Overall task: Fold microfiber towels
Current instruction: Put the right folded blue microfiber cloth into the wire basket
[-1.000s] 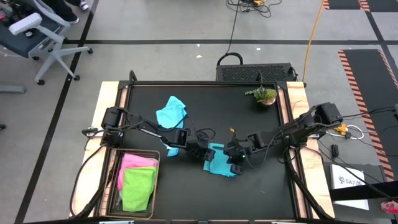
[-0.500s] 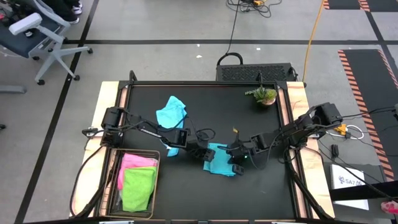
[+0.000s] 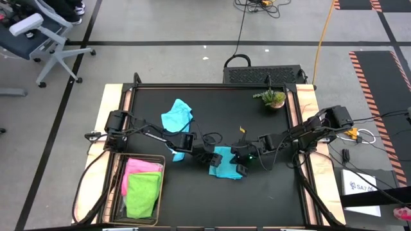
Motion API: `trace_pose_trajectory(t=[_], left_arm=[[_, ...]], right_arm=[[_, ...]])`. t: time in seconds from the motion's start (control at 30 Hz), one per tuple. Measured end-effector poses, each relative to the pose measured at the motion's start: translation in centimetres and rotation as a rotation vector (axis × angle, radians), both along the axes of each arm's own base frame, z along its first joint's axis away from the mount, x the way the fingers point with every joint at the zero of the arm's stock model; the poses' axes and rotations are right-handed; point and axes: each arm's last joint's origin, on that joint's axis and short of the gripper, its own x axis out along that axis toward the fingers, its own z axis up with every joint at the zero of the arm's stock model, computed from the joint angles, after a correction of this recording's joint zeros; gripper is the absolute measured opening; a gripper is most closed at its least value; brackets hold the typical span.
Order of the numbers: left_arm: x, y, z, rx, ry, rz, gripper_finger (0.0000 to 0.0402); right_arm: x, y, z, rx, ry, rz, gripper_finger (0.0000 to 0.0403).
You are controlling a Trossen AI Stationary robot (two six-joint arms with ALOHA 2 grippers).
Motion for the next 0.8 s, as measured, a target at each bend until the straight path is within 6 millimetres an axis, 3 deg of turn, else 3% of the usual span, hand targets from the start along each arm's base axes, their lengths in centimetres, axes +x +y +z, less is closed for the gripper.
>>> trace_pose_trajectory(t=[0.13, 0.23, 0.6, 0.8], left_arm=[[0.0, 0.0, 0.0, -0.006, 0.002, 0.007, 0.0263], [-0.02, -0.01, -0.02, -0.01, 0.006, 0.012, 0.0237], [-0.25, 0.09, -0.25, 0.07, 0.019, -0.041, 0.0019], [-0.24, 0.1, -0.25, 0.075, 0.018, -0.042, 0.0006]], right_arm=[[0.03, 0.01, 0.03, 0.0, -0.005, 0.001, 0.0], [0.09, 0.02, -0.25, -0.001, 0.003, 0.002, 0.0], [0.14, 0.04, -0.56, 0.0, 0.012, 0.0, 0.0], [0.12, 0.03, -0.57, -0.001, 0.015, 0.0, 0.0]])
